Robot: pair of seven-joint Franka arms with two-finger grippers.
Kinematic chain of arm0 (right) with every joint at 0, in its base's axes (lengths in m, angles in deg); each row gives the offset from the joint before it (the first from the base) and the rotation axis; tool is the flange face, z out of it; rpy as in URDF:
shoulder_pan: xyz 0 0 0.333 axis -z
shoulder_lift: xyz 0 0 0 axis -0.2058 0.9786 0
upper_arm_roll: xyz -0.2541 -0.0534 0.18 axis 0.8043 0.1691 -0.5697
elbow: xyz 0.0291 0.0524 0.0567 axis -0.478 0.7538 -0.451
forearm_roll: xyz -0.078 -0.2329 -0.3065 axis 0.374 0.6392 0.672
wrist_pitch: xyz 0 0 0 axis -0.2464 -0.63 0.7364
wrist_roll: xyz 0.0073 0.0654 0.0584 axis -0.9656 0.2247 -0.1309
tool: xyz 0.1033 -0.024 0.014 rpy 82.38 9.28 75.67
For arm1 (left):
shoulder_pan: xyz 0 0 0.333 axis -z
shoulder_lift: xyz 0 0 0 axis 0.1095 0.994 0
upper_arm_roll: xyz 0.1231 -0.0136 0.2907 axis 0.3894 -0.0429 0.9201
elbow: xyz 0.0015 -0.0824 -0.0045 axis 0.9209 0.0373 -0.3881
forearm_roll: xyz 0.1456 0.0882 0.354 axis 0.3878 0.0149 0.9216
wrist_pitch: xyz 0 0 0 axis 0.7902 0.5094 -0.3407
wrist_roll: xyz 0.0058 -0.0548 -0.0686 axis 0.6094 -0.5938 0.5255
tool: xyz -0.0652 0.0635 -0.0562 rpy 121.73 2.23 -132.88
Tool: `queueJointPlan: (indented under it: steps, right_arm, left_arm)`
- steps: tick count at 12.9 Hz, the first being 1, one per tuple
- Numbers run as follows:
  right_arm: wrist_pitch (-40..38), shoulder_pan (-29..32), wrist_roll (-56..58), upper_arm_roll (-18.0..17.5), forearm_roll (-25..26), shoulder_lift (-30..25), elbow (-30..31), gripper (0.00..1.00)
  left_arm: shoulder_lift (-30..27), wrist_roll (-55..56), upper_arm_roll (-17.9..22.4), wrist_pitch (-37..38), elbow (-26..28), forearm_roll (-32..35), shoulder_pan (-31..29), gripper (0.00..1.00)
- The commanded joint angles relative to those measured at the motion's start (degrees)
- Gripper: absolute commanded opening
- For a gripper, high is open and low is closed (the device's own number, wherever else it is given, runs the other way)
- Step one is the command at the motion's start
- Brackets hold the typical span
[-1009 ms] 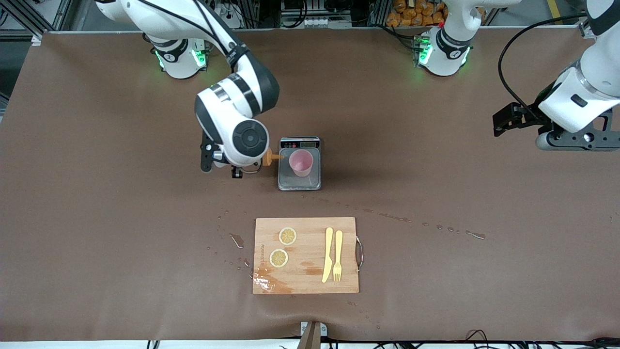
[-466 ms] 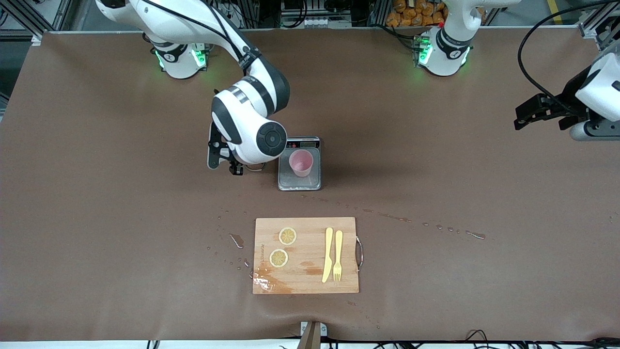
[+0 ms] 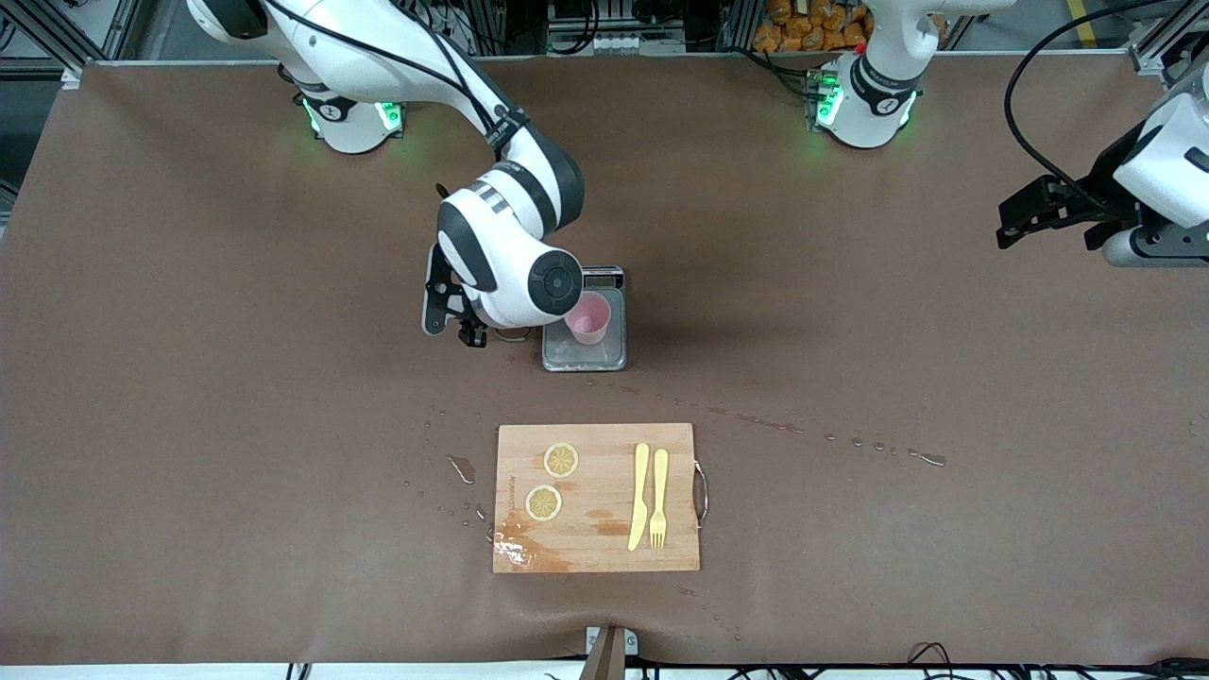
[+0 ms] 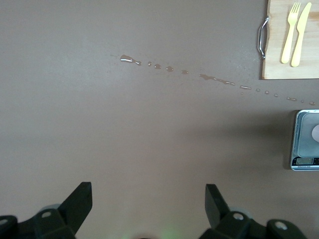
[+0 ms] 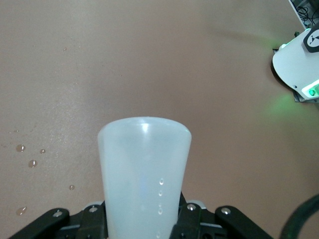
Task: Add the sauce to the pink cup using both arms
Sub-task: 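Tilt the bottle cap down into the pink cup with the right gripper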
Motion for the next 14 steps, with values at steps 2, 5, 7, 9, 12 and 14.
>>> queueJointPlan:
  steps: [2, 5, 7, 9, 12, 14]
  right_arm:
    - [-2.2, -1.8, -2.0, 0.6, 1.6, 2.2, -3.6, 0.24]
    - [-2.2, -3.4, -2.0, 0.6, 2.7, 3.2, -3.6, 0.08]
    - [-2.0, -3.5, -1.9, 0.5, 3.3, 3.3, -4.0, 0.00]
    - [-2.0, -3.6, -1.8, 0.5, 3.5, 3.2, -4.1, 0.00]
    - [-2.0, -2.9, -1.6, 0.5, 3.3, 3.2, -4.3, 0.00]
    - [-2.0, -1.4, 0.9, 0.4, 2.6, 2.2, -4.5, 0.00]
  left_arm:
    - [-1.2, 0.4, -0.7, -0.3, 1.1, -0.6, -0.6, 1.00]
    - [-0.5, 0.4, -0.8, -0.4, 1.2, -0.5, 0.0, 1.00]
    - [-0.5, 0.4, -0.8, -0.4, 1.2, -0.4, 0.0, 1.00]
    - [-0.5, 0.4, -0.9, -0.4, 1.3, -0.4, 0.1, 1.00]
    - [-0.5, 0.4, -0.9, -0.4, 1.2, -0.6, 0.1, 1.00]
    - [-0.4, 0.4, -0.9, -0.6, 1.2, -0.5, 0.2, 1.00]
